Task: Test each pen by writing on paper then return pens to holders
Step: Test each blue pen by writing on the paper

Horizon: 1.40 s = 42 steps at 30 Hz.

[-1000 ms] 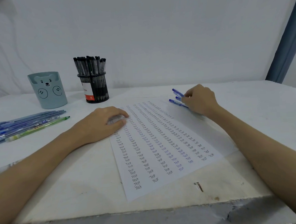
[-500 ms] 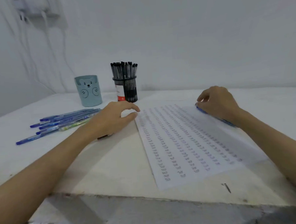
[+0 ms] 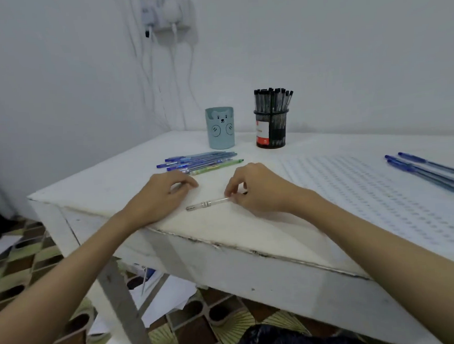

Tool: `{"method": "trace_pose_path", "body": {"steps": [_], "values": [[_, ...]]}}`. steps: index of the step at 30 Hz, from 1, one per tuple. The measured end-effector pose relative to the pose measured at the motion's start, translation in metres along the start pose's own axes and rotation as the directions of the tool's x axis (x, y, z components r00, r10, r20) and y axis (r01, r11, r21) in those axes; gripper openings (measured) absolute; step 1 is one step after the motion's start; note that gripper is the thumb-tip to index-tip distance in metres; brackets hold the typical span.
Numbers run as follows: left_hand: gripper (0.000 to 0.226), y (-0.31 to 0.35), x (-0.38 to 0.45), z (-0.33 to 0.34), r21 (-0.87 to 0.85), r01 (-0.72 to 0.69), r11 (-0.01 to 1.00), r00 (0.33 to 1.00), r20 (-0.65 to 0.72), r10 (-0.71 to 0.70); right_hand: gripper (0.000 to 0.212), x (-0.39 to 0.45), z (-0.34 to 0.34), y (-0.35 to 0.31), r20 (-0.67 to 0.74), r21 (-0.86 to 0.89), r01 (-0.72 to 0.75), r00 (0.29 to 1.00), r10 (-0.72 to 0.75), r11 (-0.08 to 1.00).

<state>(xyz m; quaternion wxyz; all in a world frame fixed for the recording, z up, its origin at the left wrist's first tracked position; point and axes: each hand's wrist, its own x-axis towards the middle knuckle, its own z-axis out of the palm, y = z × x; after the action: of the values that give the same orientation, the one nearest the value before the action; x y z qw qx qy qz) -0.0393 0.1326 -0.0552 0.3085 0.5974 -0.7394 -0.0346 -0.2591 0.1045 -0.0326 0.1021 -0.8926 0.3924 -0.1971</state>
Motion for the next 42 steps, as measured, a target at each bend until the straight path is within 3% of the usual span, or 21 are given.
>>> {"method": "trace_pose_path", "body": {"steps": [8, 14, 16, 19, 22, 25, 27, 32, 36, 38, 42], "values": [[0.026, 0.0, 0.0, 0.002, -0.009, 0.025, 1.0, 1.0, -0.002, -0.025, 0.016, -0.013, -0.009, 0.004, -0.057, -0.059, 0.0, 0.998, -0.003, 0.998], [0.025, 0.032, 0.013, 0.013, -0.048, -0.047, 0.998, 0.998, 0.029, 0.049, 0.013, -0.036, -0.058, 0.033, -0.212, 0.16, -0.1, 0.968, 0.133, 0.982], [0.024, 0.054, 0.025, 0.023, -0.041, -0.117, 0.992, 0.991, 0.054, 0.119, 0.02, -0.048, -0.077, 0.051, -0.312, 0.315, -0.151, 0.916, 0.253, 0.937], [0.02, 0.092, 0.044, 0.045, -0.054, -0.234, 0.971, 0.967, 0.095, 0.238, 0.024, -0.071, -0.101, 0.084, -0.462, 0.513, -0.248, 0.728, 0.507, 0.822], [0.017, 0.125, 0.057, 0.072, -0.114, -0.296, 0.948, 0.937, 0.16, 0.312, 0.023, -0.093, -0.114, 0.116, -0.44, 0.649, -0.311, 0.591, 0.676, 0.694], [0.017, 0.152, 0.068, 0.095, -0.16, -0.332, 0.93, 0.902, 0.235, 0.363, 0.01, -0.11, -0.12, 0.138, -0.35, 0.732, -0.345, 0.549, 0.759, 0.588], [0.02, 0.168, 0.077, 0.107, -0.176, -0.354, 0.919, 0.88, 0.27, 0.391, 0.015, -0.119, -0.123, 0.149, -0.315, 0.737, -0.361, 0.563, 0.764, 0.571], [0.027, 0.188, 0.101, 0.123, -0.14, -0.354, 0.925, 0.848, 0.37, 0.381, 0.029, -0.12, -0.125, 0.164, -0.269, 0.628, -0.437, 0.655, 0.706, 0.644], [0.031, 0.197, 0.111, 0.135, -0.148, -0.371, 0.917, 0.834, 0.381, 0.399, 0.025, -0.11, -0.116, 0.173, -0.347, 0.606, -0.413, 0.631, 0.694, 0.68], [0.033, 0.199, 0.11, 0.141, -0.163, -0.373, 0.913, 0.83, 0.382, 0.407, 0.033, -0.105, -0.11, 0.176, -0.389, 0.62, -0.386, 0.605, 0.695, 0.683], [0.032, 0.198, 0.106, 0.15, -0.226, -0.368, 0.902, 0.829, 0.36, 0.428, 0.048, -0.104, -0.097, 0.179, -0.352, 0.651, -0.377, 0.619, 0.702, 0.659]]}}
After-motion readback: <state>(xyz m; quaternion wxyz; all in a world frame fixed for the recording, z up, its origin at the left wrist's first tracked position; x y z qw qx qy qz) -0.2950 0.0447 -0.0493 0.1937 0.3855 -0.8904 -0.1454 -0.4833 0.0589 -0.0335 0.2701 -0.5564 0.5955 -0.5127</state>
